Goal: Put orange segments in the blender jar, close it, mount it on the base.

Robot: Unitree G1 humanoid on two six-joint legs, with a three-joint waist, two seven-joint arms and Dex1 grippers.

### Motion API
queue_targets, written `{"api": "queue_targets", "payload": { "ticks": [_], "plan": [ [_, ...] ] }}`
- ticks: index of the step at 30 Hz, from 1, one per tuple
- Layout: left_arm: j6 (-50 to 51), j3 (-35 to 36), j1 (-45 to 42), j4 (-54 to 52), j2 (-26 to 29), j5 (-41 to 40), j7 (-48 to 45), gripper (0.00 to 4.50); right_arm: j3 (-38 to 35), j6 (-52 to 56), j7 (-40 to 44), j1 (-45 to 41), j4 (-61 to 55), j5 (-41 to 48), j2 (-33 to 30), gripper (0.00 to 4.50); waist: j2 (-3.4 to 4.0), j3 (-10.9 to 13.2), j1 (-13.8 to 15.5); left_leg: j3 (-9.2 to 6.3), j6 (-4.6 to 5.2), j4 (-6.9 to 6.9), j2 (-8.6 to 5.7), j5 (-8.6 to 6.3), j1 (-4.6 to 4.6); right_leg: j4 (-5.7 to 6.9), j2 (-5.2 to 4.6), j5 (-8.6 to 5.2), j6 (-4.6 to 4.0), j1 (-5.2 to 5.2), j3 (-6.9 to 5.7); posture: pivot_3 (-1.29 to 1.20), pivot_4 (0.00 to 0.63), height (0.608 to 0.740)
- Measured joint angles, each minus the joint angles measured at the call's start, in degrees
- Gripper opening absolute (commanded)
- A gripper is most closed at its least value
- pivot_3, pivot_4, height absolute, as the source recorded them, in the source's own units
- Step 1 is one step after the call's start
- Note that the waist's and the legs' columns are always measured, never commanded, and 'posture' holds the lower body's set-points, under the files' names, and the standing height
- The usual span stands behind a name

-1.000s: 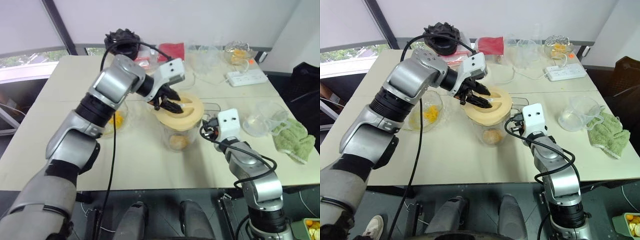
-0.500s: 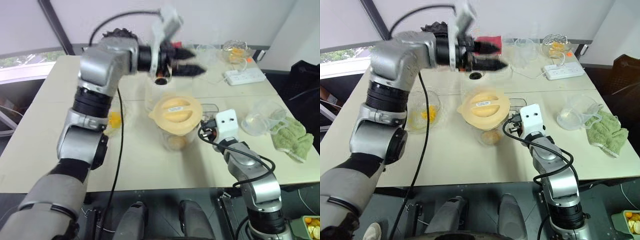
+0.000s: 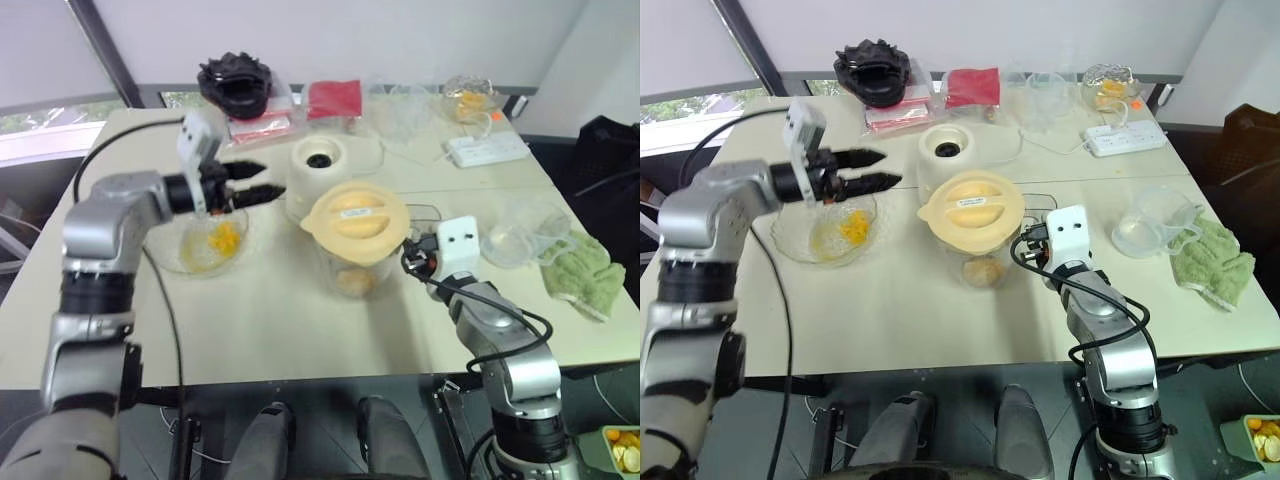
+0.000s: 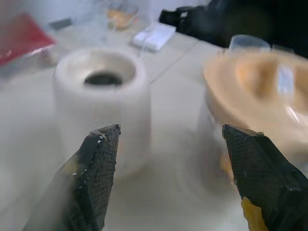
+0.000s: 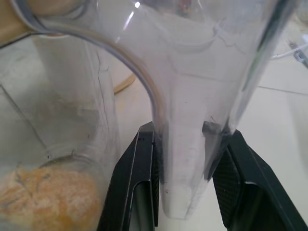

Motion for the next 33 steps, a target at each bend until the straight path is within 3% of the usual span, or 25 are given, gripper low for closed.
{"api": "queue_targets", "payload": {
  "ticks": [4, 10, 17, 24, 33],
  "plan": [
    [3.39, 4.02, 7.48, -12.32, -0.47, -3.90, 4.77, 3.51, -3.18, 3.91, 0.95, -5.33, 1.08, 1.25, -2.57, 0.92, 0.04, 0.01, 0.19, 0.07, 0.00, -0.01, -0.01, -0.01, 0.04, -0.01, -0.06, 0.00, 0.00, 0.02, 0.02, 0.00, 0.150, 0.740],
    [6.15, 3.86, 13.68, -19.22, -3.99, -6.01, 11.88, 3.51, -8.26, 12.78, 2.04, -17.21, 2.96, 3.82, -6.82, 0.92, 0.09, 0.01, -0.15, 0.10, 0.00, -0.04, 0.04, 0.00, 0.08, 0.03, 0.03, 0.03, -0.06, 0.01, -0.02, 0.00, 0.150, 0.740],
    [6.26, 3.18, 19.13, -24.48, -6.76, -7.88, 17.06, 3.51, -10.32, 20.11, 2.20, -40.97, 16.93, 4.78, -11.78, 0.92, 0.25, 0.12, -0.21, 0.19, 0.00, -0.09, 0.07, 0.00, 0.07, 0.01, 0.02, 0.05, -0.10, -0.06, -0.01, 0.00, 0.150, 0.740],
    [5.17, 1.90, 22.54, -26.67, -8.17, -7.83, 21.42, 3.51, -6.19, 10.02, 0.71, -59.99, 42.48, 2.46, -6.14, 0.92, 0.26, 0.11, -1.15, 0.25, 0.00, -0.12, 0.07, 0.00, 0.06, 0.00, 0.01, 0.06, -0.11, -0.09, 0.03, 0.00, 0.150, 0.740],
    [4.38, 3.40, 27.05, -30.43, -6.80, -7.87, 25.14, 3.51, -4.55, -5.67, -2.61, -68.54, 66.81, 0.65, 2.23, 0.92, 0.27, 0.12, -1.58, 0.23, -0.01, -0.20, 0.06, 0.00, 0.01, -0.02, 0.00, 0.06, -0.11, -0.18, 0.03, 0.00, 0.150, 0.740]
  ]
}}
